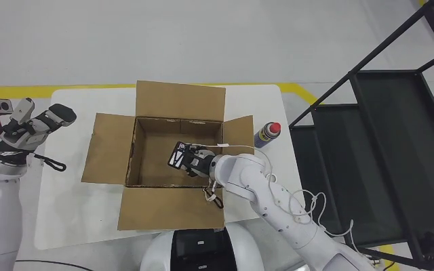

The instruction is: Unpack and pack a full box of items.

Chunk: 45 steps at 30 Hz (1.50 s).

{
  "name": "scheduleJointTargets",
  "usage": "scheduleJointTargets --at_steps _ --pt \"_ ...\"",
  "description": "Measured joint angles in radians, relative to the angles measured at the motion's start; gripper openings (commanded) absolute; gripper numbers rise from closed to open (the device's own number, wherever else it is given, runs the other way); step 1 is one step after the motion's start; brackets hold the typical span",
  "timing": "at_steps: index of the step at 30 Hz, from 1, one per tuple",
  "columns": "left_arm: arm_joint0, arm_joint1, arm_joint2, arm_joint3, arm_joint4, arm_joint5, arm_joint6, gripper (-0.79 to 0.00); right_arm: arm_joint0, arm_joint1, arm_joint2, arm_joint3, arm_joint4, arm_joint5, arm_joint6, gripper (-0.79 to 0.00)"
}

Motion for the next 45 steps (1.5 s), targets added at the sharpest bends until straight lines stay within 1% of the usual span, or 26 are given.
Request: scheduleJointTargets --at_steps 6,9,12,15,16,18,21,22,25,28,31,34,37,41,45 --pt "0.000 0.000 0.000 0.000 0.000 0.000 0.000 0.000 -0.001 0.000 0.001 -0.001 0.000 0.001 -0.002 -0.785" --pt "0.000 0.000 0.000 0.000 0.000 0.000 0.000 0.000 -0.027 0.007 0.021 -0.052 0.006 -0.012 -0.071 -0.785" --pt "0.000 0.000 0.000 0.000 0.000 0.000 0.000 0.000 -0.104 0.029 0.088 -0.180 -0.044 -0.053 -0.172 -0.785" --pt "0.000 0.000 0.000 0.000 0.000 0.000 0.000 0.000 -0.229 0.057 0.189 -0.330 -0.092 -0.088 -0.236 -0.785" --pt "0.000 0.000 0.000 0.000 0.000 0.000 0.000 0.000 -0.287 0.068 0.240 -0.388 -0.095 -0.105 -0.258 -0.785" --pt "0.000 0.000 0.000 0.000 0.000 0.000 0.000 0.000 -0.394 0.085 0.344 -0.473 -0.069 -0.130 -0.303 -0.785" --pt "0.000 0.000 0.000 0.000 0.000 0.000 0.000 0.000 -0.531 0.101 0.505 -0.539 -0.001 -0.160 -0.392 -0.785" --pt "0.000 0.000 0.000 0.000 0.000 0.000 0.000 0.000 -0.588 0.106 0.579 -0.547 0.037 -0.173 -0.442 -0.785" --pt "0.000 0.000 0.000 0.000 0.000 0.000 0.000 0.000 -0.715 0.113 0.751 -0.521 0.146 -0.209 -0.562 -0.785" --pt "0.000 0.000 0.000 0.000 0.000 0.000 0.000 0.000 -0.806 0.117 0.887 -0.488 0.233 -0.248 -0.645 -0.785" --pt "0.000 0.000 0.000 0.000 0.000 0.000 0.000 0.000 -0.868 0.117 0.975 -0.455 0.265 -0.243 -0.698 -0.785" --pt "0.000 0.000 0.000 0.000 0.000 0.000 0.000 0.000 -0.908 0.117 1.006 -0.423 0.254 -0.221 -0.688 -0.785" --pt "0.000 0.000 0.000 0.000 0.000 0.000 0.000 0.000 -0.915 0.118 0.993 -0.374 0.259 -0.203 -0.635 -0.785" --pt "0.000 0.000 0.000 0.000 0.000 0.000 0.000 0.000 -0.880 0.121 0.937 -0.297 0.273 -0.189 -0.518 -0.785" --pt "0.000 0.000 0.000 0.000 0.000 0.000 0.000 0.000 -0.816 0.123 0.864 -0.219 0.279 -0.162 -0.393 -0.785"
